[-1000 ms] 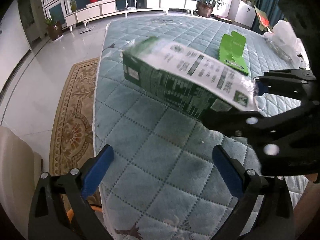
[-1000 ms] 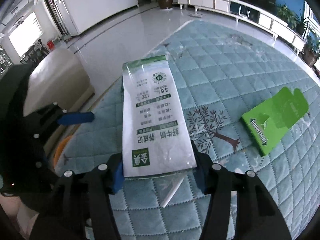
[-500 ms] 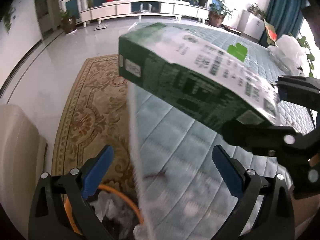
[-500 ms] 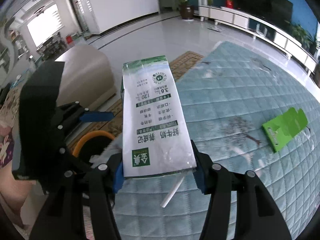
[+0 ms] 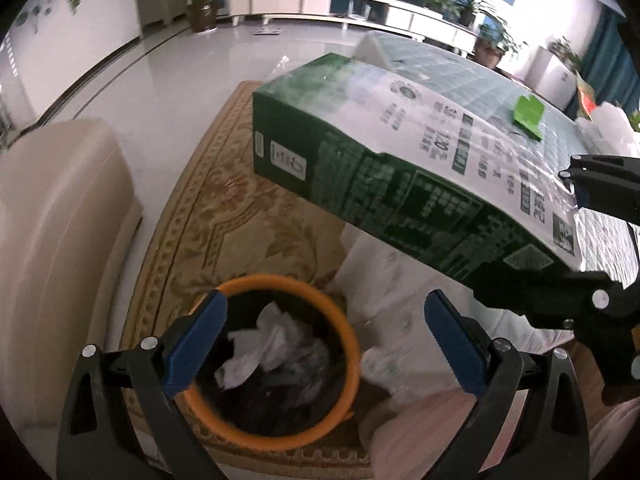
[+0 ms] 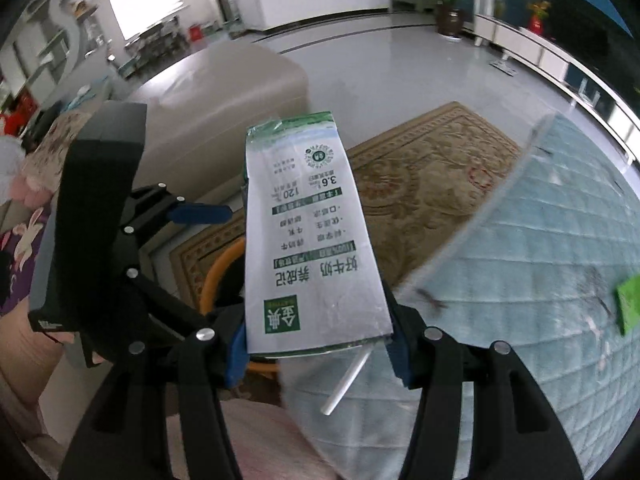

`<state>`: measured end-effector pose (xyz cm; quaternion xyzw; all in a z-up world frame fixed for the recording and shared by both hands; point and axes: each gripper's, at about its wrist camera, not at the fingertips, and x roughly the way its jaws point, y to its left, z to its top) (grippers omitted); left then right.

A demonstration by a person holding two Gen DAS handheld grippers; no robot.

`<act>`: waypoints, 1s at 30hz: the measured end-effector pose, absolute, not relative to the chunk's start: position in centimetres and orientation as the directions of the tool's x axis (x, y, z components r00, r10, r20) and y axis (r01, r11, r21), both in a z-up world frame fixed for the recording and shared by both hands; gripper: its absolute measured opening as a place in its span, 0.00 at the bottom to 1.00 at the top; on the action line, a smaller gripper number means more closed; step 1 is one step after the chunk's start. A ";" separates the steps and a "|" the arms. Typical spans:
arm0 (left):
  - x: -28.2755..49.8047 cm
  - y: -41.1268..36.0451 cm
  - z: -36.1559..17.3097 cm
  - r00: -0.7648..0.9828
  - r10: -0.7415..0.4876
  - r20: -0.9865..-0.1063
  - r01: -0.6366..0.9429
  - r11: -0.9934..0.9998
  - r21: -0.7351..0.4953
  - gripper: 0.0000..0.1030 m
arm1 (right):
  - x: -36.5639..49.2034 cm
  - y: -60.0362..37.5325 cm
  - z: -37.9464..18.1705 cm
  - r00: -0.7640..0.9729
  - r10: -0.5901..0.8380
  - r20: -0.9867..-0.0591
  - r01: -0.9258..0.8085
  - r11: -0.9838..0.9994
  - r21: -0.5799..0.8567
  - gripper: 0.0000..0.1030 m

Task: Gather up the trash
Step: 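Carry the white-green carton over the bin with the right gripper, then open the right gripper to drop the carton into the bin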

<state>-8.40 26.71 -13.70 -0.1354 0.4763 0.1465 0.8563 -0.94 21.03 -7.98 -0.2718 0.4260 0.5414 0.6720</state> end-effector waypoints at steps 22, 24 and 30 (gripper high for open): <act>-15.9 34.6 -21.0 0.398 0.156 -0.904 -0.542 0.835 -0.095 0.94 | -6.3 29.1 -15.7 -0.054 0.322 -0.945 -0.988 0.120 0.098 0.54; -16.0 35.1 -21.4 0.400 0.146 -0.905 -0.547 0.830 -0.108 0.94 | -6.3 29.5 -16.1 -0.056 0.312 -0.948 -0.988 0.120 0.098 0.54; -15.9 35.3 -22.4 0.382 0.142 -0.913 -0.542 0.834 -0.097 0.94 | -6.3 30.2 -17.2 -0.065 0.287 -0.956 -0.986 0.127 0.105 0.53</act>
